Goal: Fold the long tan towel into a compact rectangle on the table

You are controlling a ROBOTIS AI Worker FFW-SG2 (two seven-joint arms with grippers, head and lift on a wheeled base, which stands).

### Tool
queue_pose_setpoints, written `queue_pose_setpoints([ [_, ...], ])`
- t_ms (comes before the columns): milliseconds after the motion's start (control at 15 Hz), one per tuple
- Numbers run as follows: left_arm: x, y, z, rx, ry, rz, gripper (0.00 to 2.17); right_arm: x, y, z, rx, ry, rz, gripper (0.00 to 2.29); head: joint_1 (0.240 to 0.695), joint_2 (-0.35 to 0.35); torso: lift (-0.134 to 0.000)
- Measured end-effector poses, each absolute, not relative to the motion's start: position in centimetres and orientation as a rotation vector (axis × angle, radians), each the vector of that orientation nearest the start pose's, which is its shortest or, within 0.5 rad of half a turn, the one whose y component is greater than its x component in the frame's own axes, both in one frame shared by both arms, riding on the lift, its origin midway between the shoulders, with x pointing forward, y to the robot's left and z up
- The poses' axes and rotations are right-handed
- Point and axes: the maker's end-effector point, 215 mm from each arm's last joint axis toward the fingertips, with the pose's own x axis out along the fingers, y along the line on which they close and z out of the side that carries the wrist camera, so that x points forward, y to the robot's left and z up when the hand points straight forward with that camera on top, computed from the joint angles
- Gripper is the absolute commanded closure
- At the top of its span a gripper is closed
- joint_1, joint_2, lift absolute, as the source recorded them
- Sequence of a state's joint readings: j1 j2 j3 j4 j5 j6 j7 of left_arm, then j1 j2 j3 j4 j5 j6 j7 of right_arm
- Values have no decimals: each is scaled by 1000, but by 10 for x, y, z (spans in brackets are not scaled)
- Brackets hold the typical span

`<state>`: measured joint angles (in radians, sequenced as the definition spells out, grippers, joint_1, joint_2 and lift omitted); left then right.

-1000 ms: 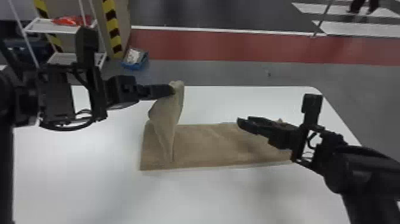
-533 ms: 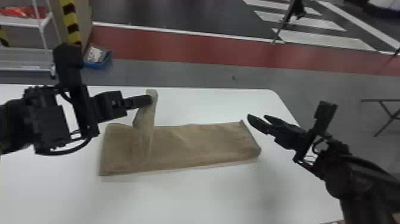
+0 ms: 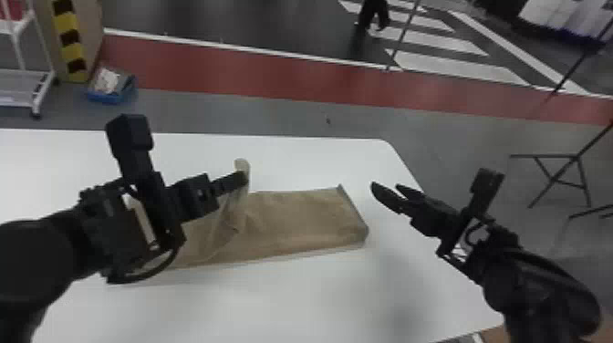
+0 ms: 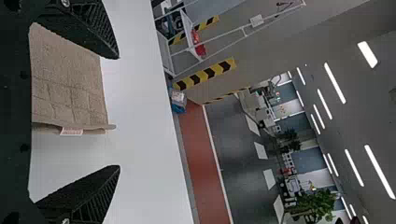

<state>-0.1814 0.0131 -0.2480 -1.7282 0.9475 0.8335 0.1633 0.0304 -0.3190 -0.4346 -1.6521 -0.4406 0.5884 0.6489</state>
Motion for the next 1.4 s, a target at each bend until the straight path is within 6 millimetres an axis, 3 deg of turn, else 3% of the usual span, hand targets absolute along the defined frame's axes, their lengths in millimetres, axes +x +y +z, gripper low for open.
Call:
queue_pose_setpoints([
  [67,542,-53,-345,-656,592,-558,1487,534,-399,-358,312,292,307,36,695,-350,-128],
  [133,548,-55,-355,-672,562,-523,1139,533,-398,-358,315,292,308,36,695,-350,-128],
  [200,553,-55,-363,-679,538,-495,417,532,-398,-359,316,293,308,36,695,-350,-128],
  [267,554,-58,-368,-684,523,-488,26,531,-399,-360,317,295,306,36,695,-350,-128],
  [667,529,-75,-380,-640,559,-593,39,527,-406,-360,326,289,295,36,695,-350,-128],
  [800,528,-62,-391,-530,562,-577,39,526,-400,-359,323,292,307,39,695,-350,-128],
  [933,538,-25,-396,-393,523,-517,46,527,-389,-358,316,300,322,46,695,-350,-128],
  [1067,551,32,-397,-288,487,-452,46,529,-377,-361,299,316,329,63,695,-343,-128],
  [1400,578,184,-383,-90,415,-265,49,532,-338,-373,279,369,353,286,695,-163,-128],
])
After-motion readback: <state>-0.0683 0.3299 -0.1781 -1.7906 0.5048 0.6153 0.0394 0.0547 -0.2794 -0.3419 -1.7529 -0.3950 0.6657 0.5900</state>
